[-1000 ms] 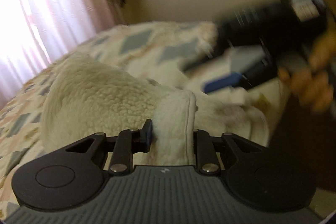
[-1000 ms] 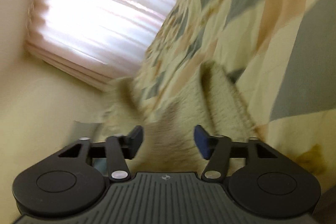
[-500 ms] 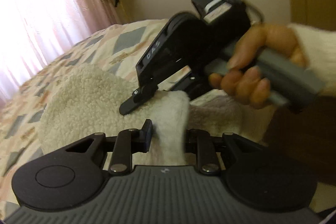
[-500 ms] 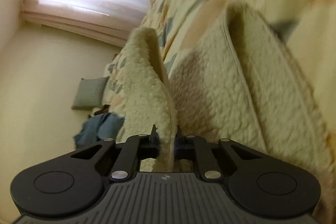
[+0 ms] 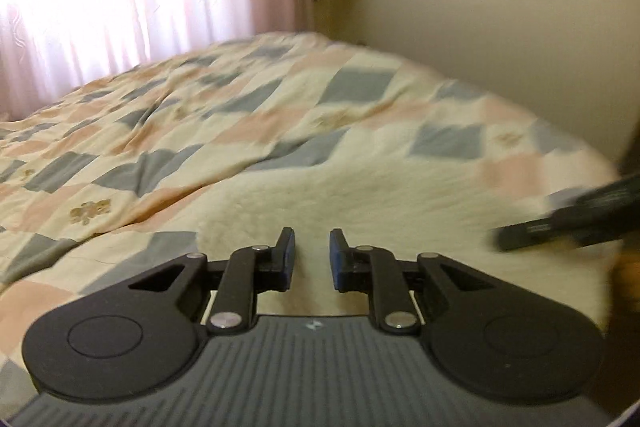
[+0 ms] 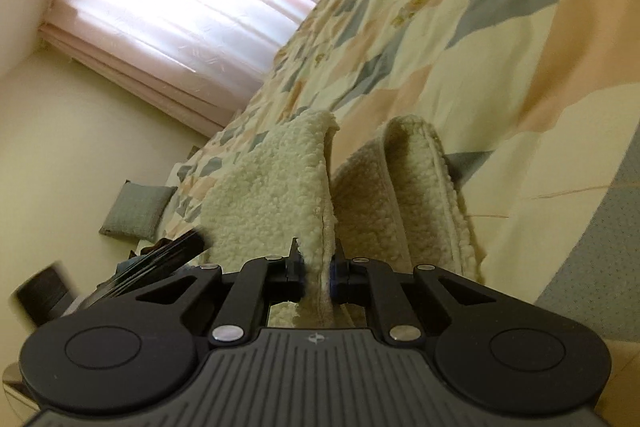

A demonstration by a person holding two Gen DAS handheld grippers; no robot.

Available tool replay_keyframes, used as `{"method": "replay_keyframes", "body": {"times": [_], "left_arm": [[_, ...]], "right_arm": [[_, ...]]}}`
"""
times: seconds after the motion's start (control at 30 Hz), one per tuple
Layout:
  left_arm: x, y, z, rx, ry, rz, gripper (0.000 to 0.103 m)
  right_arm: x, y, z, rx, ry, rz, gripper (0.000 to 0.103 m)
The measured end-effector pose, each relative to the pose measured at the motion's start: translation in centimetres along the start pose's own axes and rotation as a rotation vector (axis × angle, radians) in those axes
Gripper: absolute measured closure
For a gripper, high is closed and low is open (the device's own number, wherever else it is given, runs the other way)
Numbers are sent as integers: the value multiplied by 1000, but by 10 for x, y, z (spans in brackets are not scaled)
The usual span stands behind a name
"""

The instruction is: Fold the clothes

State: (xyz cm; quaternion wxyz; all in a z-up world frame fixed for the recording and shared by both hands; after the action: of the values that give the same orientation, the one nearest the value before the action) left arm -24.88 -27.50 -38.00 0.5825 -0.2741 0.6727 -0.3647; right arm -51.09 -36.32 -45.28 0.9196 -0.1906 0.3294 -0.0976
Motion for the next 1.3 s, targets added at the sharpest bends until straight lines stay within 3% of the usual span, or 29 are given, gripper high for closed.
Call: {"method": "replay_keyframes", "body": {"times": [0.1,0.23,0.33,0.5,0.6,0.7,0.73,0.83,1.1,1.23,1.3], "left_arm": [[34,9,14,18,-71,98,90],[43,33,21,19,-92,117,92],[39,34,23,17,-75,106,92],[34,37,27,6,-46,89,92],[33,39,30,-5,-31,77,92],[34,39,33,-16,-24,75,92],[35,38,34,-19,-22,74,92],[31,28,32,-19,2,61,91],[50,-1,-6,67,100,37,91],[74,-5,-21,101,119,72,90],[82,-3,-19,97,98,98,89]], "right_arm": [[16,10,7,-34,-1,76,90],[31,0,17,-91,-4,92,67],[39,-32,20,-91,-25,63,54],[79,-62,21,-86,-7,135,52],[105,-69,20,-64,-15,194,54],[126,-61,15,-30,-29,249,88],[129,-59,16,-36,-25,243,91],[109,-54,33,-150,-2,108,92],[21,-61,46,-205,72,-134,93],[25,-63,37,-243,203,-150,93],[44,-64,21,-223,247,-104,93]]}}
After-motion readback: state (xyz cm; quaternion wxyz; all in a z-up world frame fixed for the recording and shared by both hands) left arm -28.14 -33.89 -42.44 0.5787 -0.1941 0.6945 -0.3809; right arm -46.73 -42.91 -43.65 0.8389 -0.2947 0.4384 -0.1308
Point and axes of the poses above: each gripper's, at about its wrist camera, not at the fingertips, and x roughly the way its jaws point, z to its left, y to its underside, the point moved 4 cm from there along x, roughly the way its jaws point, and after that the axes turned 12 degrees about y, right-handed, at the moved point
